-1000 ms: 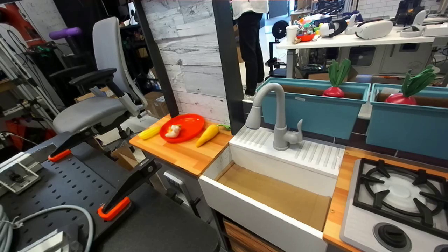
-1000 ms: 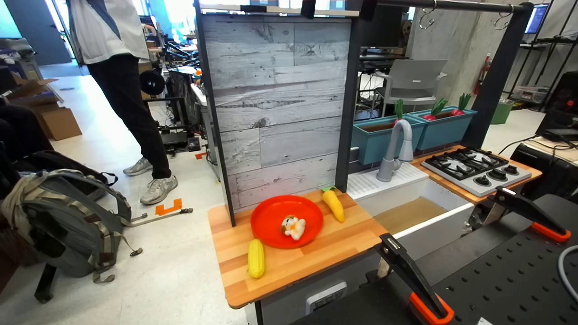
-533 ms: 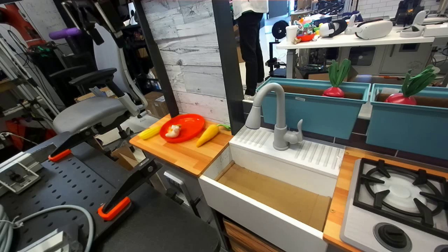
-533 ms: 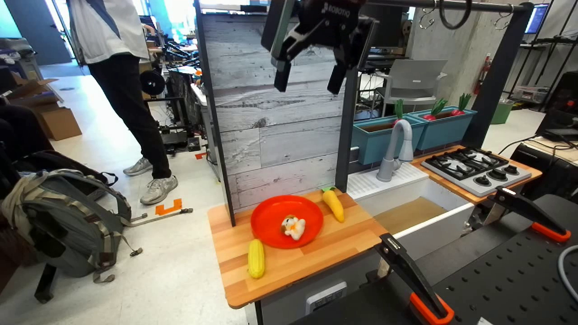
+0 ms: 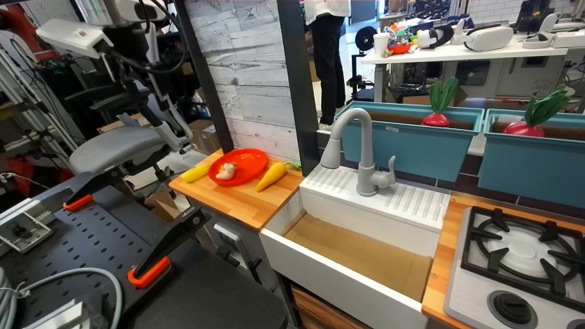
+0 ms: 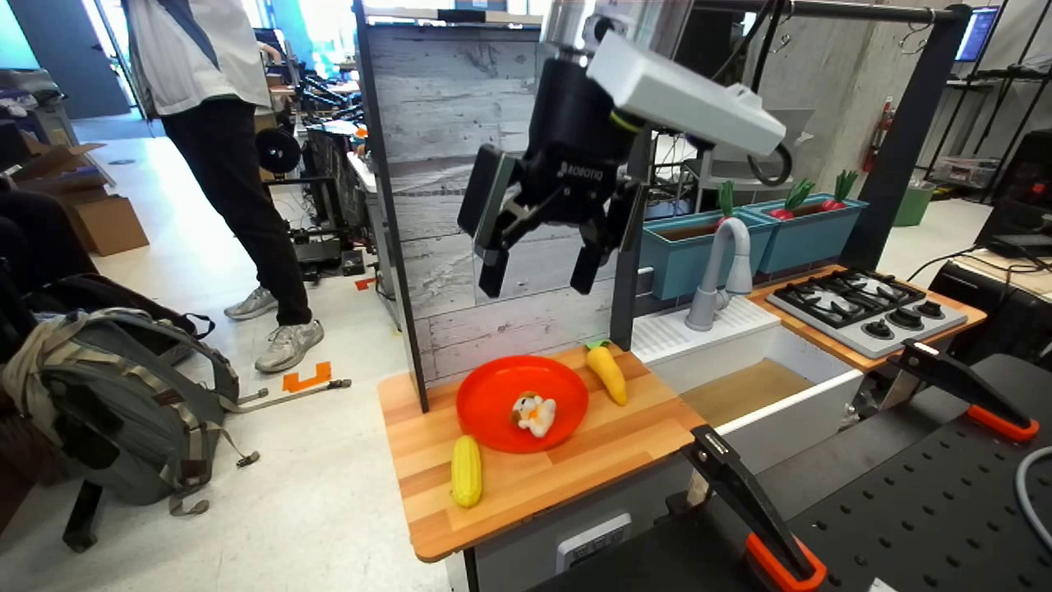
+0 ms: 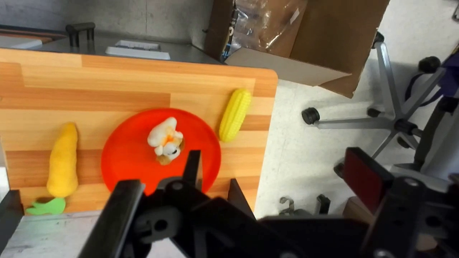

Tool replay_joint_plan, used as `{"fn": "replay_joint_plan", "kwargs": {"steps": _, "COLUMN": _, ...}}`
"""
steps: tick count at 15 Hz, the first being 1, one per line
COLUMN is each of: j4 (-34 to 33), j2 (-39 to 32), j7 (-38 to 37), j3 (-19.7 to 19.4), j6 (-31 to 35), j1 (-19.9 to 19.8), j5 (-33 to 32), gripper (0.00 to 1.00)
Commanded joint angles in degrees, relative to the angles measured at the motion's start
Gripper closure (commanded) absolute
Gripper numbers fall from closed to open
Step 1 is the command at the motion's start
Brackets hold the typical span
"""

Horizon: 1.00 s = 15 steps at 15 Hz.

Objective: Move the cob of maize to the right

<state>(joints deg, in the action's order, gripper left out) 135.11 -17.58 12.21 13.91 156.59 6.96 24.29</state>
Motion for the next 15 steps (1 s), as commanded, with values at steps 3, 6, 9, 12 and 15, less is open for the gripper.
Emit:
{"fn": "replay_joint_plan", "kwargs": {"steps": 3, "j4": -6.91, "j2": -12.86, "j7": -6.69, "j3": -1.26, "j6": -1.09, "j1": 0.28, "j5": -4.1, "gripper": 0.0}}
{"fn": "replay_joint_plan", "kwargs": {"steps": 6, "j4": -9.55, "j2": -17.43, "j7": -13.85, "j3": -3.86, "j6": -1.47, "j1": 3.22, "j5": -8.75, "gripper": 0.0}}
{"fn": "replay_joint_plan", "kwargs": {"steps": 9, "j4": -13.39, "j2": -21.34, "j7": -20.02, "j3": -6.33, "j6": -3.39, "j1": 6.39, "j5": -13.07, "gripper": 0.0}}
{"fn": "replay_joint_plan", "kwargs": {"steps": 12, "j4": -18.35, "j2": -25.05, "j7": -24.91, "j3": -8.58, "j6": -6.96, "j1": 9.7, "j5": -16.27, "gripper": 0.0}}
{"fn": "replay_joint_plan", "kwargs": {"steps": 15, "j4": -23.92, "j2": -28.64, "j7": -27.75, "j3": -9.65, "j6": -10.8, "j1": 11.9, "j5": -18.47, "gripper": 0.0}}
